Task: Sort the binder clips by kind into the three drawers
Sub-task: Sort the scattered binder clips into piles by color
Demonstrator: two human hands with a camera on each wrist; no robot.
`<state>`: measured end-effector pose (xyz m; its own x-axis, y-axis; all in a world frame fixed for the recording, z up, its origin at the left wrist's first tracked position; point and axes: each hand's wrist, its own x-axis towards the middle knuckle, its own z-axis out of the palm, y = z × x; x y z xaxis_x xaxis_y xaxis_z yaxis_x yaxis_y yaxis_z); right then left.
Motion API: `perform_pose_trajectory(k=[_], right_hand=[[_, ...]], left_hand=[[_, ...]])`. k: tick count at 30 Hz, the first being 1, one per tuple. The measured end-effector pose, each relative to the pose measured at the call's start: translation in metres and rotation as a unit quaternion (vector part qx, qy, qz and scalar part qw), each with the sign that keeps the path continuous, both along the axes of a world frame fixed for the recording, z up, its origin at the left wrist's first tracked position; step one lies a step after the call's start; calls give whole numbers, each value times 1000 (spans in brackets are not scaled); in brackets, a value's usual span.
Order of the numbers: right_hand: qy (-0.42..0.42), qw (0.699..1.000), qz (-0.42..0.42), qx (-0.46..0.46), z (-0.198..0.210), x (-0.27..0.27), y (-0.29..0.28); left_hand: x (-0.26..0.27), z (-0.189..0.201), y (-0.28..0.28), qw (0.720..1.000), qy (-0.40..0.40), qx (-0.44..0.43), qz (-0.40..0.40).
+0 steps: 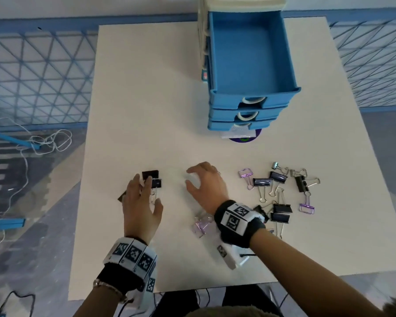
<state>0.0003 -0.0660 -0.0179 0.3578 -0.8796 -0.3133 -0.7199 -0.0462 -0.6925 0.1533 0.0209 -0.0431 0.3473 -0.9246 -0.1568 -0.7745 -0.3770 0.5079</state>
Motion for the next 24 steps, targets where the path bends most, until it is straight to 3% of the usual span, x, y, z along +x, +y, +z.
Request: perform_pose_trajectory(k=[6,11,15,20,24], right_hand=[[78,993,-59,-69,0,-119,-24],[160,984,-31,-78,-1,-184,-31],[198,977,31,-77,-4,-198,-35],[235,964,101,-67,-9,-196,-41],[236,966,86,-65,-20,-194,-40]], left_hand=[[-73,16,-22,993,71,-25,-95],[-139,25,-54,977,93,20,-190],[-181,26,-78,965,65,57,-248],[-213,17,-96,951,-54,98,-289],[-222,7,-96,940,-122,127,-293]])
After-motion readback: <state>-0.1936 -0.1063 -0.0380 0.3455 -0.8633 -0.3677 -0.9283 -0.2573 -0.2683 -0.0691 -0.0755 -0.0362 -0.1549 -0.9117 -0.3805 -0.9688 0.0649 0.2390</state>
